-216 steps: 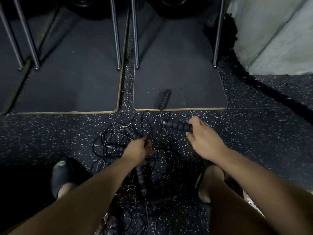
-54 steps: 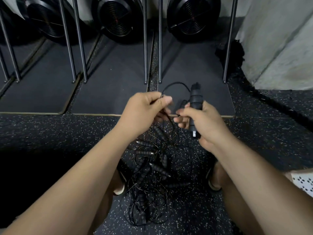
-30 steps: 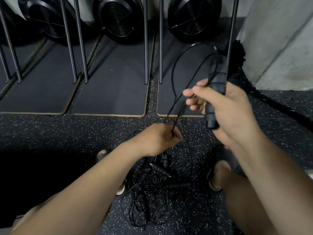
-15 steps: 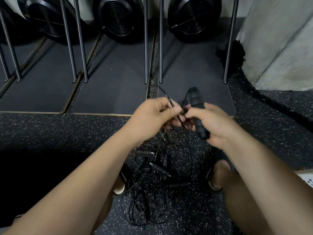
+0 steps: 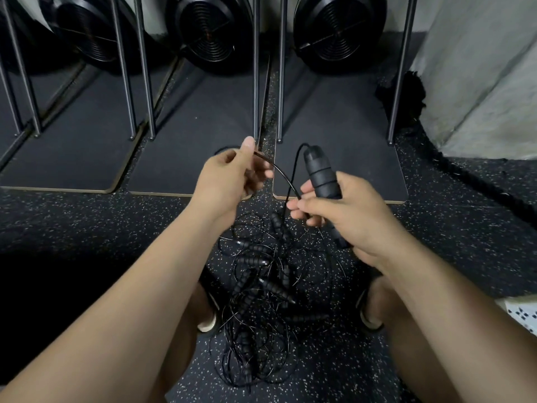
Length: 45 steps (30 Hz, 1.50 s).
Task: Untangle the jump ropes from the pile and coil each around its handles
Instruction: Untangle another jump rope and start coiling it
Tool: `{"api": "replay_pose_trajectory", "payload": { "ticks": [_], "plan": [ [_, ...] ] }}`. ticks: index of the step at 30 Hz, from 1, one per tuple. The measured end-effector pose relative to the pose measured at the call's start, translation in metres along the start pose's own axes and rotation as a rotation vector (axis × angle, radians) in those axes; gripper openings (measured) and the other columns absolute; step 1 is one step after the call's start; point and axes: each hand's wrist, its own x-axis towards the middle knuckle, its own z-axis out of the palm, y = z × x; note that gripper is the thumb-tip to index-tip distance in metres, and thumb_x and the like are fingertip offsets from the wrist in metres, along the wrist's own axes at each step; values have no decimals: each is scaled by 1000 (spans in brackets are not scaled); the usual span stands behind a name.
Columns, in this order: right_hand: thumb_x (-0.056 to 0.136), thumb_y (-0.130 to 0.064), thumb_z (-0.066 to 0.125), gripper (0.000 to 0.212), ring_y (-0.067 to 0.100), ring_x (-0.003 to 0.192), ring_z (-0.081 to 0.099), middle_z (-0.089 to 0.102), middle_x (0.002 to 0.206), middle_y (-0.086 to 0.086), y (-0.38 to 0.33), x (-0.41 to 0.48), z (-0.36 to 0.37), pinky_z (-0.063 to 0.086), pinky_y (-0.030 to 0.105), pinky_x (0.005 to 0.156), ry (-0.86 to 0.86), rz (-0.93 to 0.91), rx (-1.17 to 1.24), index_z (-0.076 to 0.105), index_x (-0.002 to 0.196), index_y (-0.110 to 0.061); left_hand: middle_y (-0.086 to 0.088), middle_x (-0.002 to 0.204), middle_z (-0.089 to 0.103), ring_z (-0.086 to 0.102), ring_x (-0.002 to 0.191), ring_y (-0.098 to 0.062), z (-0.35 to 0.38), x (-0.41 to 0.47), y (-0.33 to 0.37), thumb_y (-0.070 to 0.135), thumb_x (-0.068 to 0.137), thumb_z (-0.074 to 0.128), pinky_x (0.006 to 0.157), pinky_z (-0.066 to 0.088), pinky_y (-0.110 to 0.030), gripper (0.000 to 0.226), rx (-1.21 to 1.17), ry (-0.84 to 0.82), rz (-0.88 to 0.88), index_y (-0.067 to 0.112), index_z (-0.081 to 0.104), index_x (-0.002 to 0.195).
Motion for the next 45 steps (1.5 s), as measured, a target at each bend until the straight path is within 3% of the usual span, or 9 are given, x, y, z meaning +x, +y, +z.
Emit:
{"api": "replay_pose_trajectory", "payload": {
  "ticks": [5,10,17,21,24,28,33,38,45],
  "plan": [
    [91,5,78,32,30,91,81,81,98,19,-14,-2,-7,60,31,68,80,-96,227,61,118,1,-11,105,81,78,96,-23,23,-22,-8,25,111,41,85,57,-38,35,72,-321,-117,11,73,112],
    [93,3,74,29,33,99,78,81,104,19,-23,-4,-16,60,29,66,84,-126,438,60,117,-5,15,110,80,73,104,-5,39,-40,-30,21,107,63,103,52,-27,20,550,-628,103,30,79,115],
    [97,4,70,23,33,109,78,78,114,23,-27,5,-40,61,27,77,160,-198,576,58,114,-6,3,92,77,72,84,-16,33,-32,-41,45,103,67,77,55,-32,24,1003,-496,349,26,81,109],
    [93,-1,78,27,29,110,78,81,111,13,-12,13,-45,63,37,86,230,-156,288,64,115,-7,17,68,69,60,55,1,32,-30,-20,40,103,68,56,43,-16,19,847,-389,366,26,81,101],
    [90,-1,80,25,28,106,77,83,104,3,1,17,-40,60,52,103,175,-43,75,71,112,-11,9,85,79,74,76,-20,30,-30,-6,37,106,66,74,59,-34,21,556,-321,339,24,81,99],
    [84,-8,82,28,24,99,74,80,99,-1,9,13,-22,51,64,109,-13,48,-50,73,109,-17,-12,97,79,71,82,-16,24,-27,3,23,110,59,70,55,-24,25,182,-249,214,7,77,107],
    [78,-35,92,35,27,100,77,80,99,4,11,9,-8,55,60,101,17,-39,-315,69,102,-23,-6,98,78,65,84,-17,10,-17,12,32,110,57,72,51,-27,28,-42,-153,158,11,75,106],
    [89,-7,85,29,20,88,82,82,91,5,4,2,-6,63,48,87,-13,-75,-170,67,110,-10,-7,95,75,70,85,-21,6,-8,6,48,109,56,72,50,-32,39,-59,-17,50,12,73,107],
    [89,-1,82,32,37,97,79,81,101,17,-17,-5,-9,58,39,73,54,-145,182,63,115,-4,-2,90,75,74,91,-23,32,-34,-6,32,107,41,89,52,-41,34,67,-407,-123,13,69,109]
  ]
}}
